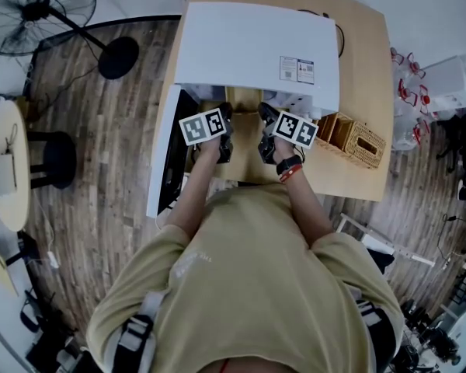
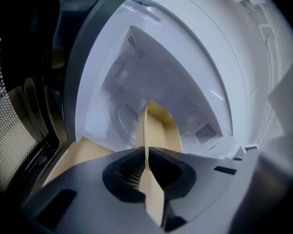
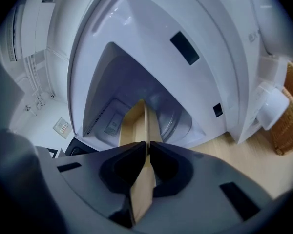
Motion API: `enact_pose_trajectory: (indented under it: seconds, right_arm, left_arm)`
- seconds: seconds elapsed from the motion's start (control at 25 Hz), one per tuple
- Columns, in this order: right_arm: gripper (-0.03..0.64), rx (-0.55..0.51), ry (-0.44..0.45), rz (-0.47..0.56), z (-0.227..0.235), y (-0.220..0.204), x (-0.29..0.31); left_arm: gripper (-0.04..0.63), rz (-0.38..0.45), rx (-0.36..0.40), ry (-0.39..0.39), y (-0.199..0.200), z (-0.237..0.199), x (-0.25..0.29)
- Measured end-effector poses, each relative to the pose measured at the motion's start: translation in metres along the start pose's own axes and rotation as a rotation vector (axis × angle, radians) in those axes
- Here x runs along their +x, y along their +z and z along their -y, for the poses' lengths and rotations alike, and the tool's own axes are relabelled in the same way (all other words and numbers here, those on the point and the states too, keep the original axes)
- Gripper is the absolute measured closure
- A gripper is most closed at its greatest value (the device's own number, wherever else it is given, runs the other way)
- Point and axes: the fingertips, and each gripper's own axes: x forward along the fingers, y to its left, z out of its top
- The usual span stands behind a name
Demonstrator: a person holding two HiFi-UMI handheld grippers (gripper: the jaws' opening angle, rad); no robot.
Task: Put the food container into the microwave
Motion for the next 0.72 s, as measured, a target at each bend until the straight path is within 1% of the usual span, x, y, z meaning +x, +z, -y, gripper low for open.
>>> enact_pose_trajectory:
  seconds: [0.12,0.4,0.72]
  right_arm:
    - [0.572,0.004,0.009,0.018,0.001,0.007,0.005]
    - [0.572,-0.036,0.036,0.044,-0.005,0.020,0.019]
    - [0.572,-0.044,0.018,0.055,-0.001,0.028,0.035]
  left_arm:
    - [0.558,0.009,0.002,0.002,0.005,-0.001,0.007]
    - [0.558,0.066,0.006,-0.001,0.024,-0.005,0.015]
    - [0.558,0.083,0.020,-0.003,0.038,-0.008,0.028]
